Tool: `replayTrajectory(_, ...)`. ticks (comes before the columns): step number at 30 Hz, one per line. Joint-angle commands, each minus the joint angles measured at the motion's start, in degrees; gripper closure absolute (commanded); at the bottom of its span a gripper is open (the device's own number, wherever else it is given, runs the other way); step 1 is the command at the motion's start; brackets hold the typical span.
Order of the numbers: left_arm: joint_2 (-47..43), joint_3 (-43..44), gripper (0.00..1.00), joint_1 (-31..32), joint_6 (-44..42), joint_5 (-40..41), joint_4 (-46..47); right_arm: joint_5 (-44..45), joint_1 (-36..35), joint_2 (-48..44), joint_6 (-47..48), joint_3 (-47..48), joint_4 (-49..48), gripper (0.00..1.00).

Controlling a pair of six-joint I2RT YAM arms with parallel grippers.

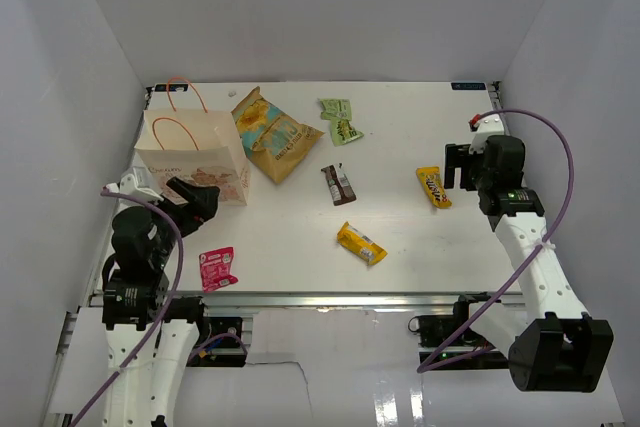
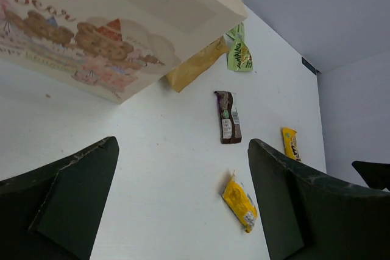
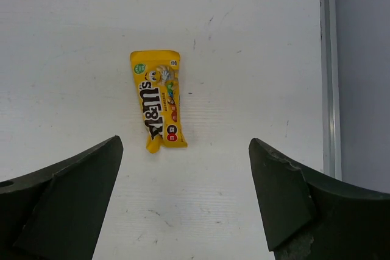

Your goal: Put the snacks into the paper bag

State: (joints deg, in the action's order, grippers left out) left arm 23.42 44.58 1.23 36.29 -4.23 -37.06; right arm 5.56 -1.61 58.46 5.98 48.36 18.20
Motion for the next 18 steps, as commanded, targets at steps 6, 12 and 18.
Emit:
replayTrajectory(6,5.4,-0.36,0.02,-0.18,20.38,6.26,-22.42,-30.83,-0.06,-0.71,20.57,5.34,8.5,0.1)
replayTrajectory(12,12.07,-5.2,0.02,-0.18,28.92,4.32,-27.36,-45.81,-0.5,-0.19,37.76,5.61,20.63,0.1)
replayTrajectory(18,18.85,-7.3,0.08,-0.18,31.82,4.67,-31.58,-45.02,-0.41,-0.89,36.39,1.66,17.31,0.1)
